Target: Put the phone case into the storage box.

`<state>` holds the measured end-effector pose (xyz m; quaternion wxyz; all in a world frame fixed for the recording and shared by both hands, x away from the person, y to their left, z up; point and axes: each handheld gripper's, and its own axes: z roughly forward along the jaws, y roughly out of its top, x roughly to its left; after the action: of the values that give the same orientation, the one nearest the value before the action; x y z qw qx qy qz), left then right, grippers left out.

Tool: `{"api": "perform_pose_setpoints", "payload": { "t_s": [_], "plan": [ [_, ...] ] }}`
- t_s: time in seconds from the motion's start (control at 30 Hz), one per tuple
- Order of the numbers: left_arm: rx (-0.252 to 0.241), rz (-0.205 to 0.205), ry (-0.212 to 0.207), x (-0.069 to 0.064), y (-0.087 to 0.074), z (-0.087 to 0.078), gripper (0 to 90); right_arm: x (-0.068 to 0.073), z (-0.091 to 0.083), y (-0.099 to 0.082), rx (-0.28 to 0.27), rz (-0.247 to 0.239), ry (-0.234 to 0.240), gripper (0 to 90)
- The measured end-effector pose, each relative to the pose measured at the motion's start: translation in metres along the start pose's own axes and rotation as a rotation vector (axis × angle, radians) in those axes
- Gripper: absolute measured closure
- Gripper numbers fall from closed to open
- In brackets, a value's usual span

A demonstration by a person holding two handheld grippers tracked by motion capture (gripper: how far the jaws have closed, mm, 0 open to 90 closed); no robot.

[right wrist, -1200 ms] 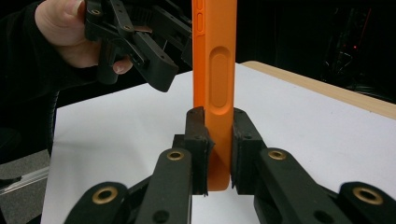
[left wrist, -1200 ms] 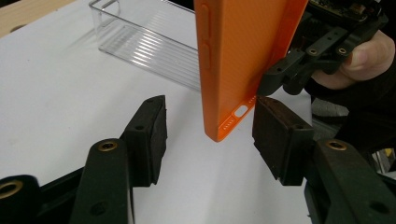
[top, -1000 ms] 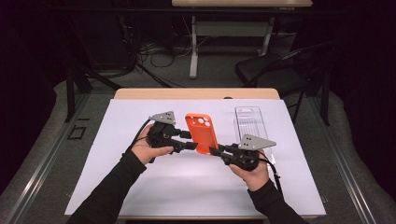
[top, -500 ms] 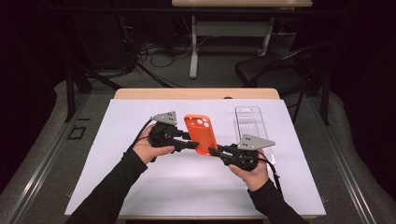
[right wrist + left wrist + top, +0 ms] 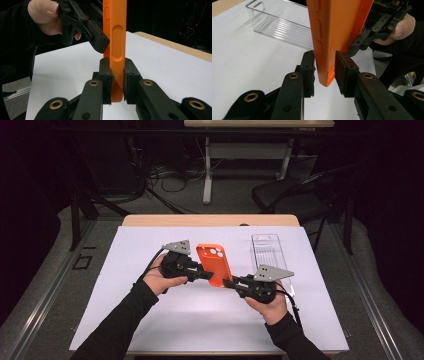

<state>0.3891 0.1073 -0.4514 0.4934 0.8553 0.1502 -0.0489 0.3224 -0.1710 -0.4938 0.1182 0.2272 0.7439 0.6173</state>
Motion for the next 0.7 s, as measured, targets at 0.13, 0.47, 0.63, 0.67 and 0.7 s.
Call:
{"api": "perform_pose_setpoints", "payload": {
  "t_s": [0.13, 0.47, 0.63, 0.67, 0.7],
  "plan": [
    [-0.002, -0.002, -0.009, 0.0008, -0.0003, 0.0, 72.2, -0.0002, -0.0003, 0.0, 0.003, -0.001, 0.0, 80.4],
    [0.0, 0.0, -0.024, 0.003, -0.0012, -0.0001, 75.9, -0.0003, -0.0003, -0.0003, 0.006, -0.005, 0.007, 80.5],
    [0.003, 0.005, -0.029, 0.0034, -0.0012, 0.0002, 77.0, -0.0015, -0.0009, -0.0002, 0.007, -0.007, 0.01, 80.4],
    [0.004, 0.006, -0.031, 0.0035, -0.0013, 0.0003, 77.3, -0.0017, -0.0012, -0.0002, 0.009, -0.009, 0.011, 80.5],
    [0.005, 0.006, -0.033, 0.0036, -0.0013, 0.0003, 77.6, -0.0019, -0.0015, -0.0002, 0.011, -0.009, 0.012, 80.5]
  ]
}}
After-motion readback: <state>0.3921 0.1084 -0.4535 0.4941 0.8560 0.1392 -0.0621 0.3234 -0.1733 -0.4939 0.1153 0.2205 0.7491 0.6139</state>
